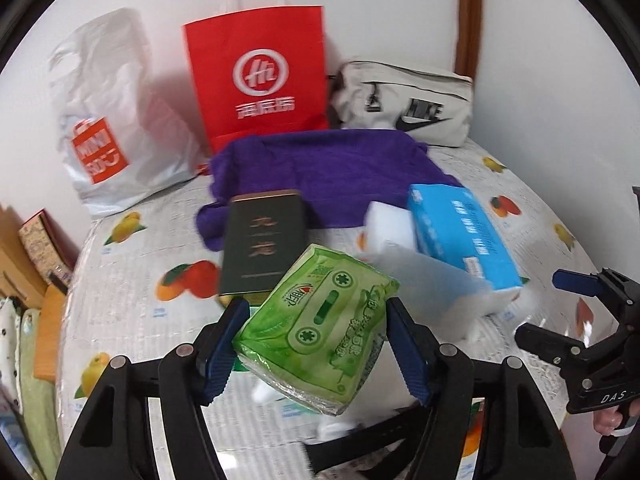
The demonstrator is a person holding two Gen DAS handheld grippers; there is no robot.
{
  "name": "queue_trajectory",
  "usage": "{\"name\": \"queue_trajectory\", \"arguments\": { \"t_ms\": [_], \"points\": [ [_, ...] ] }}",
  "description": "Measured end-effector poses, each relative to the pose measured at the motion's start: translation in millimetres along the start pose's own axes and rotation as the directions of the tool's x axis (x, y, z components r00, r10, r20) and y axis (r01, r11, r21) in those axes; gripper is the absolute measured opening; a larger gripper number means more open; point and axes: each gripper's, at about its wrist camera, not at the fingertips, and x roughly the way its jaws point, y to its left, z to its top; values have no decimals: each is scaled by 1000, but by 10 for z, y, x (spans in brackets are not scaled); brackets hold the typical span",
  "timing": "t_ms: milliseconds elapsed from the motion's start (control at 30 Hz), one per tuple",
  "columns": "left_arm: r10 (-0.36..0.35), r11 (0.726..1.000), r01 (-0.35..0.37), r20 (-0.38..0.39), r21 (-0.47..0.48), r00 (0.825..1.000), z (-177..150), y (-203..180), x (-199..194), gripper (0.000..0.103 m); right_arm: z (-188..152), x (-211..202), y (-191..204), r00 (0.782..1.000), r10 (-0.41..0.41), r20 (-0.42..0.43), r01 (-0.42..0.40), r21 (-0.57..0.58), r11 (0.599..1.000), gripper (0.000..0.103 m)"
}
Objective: Organize soft objects
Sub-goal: 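Grasp the sheer white mesh pouch with the right tool while the left tool lifts the green pack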
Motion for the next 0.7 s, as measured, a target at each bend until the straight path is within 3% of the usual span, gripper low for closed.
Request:
{"name": "queue_trajectory", "arguments": {
  "t_ms": [133,400,433,467,533,700],
  "points": [
    [26,999,-26,-12,-46,1000,-28,211,4,67,120,115,118,1000,0,9,1,-49,999,95],
    [35,993,-39,-40,-109,999,-117,473,74,67,235,437,320,999,-36,-5,35,-138,990,67],
    [36,993,-41,-41,-112,998,-123,484,78,67,231,434,335,999,-51,8,51,-151,987,58],
    [34,992,-39,-43,-117,999,-126,498,90,67,227,423,347,999,-43,9,44,-164,986,46],
    [25,991,-31,-47,-127,999,-129,521,116,67,221,384,348,1000,-16,-3,15,-173,985,35],
    [3,990,-8,-34,-142,999,-140,565,113,67,164,349,409,992,106,-65,-115,-157,981,30]
  ]
}}
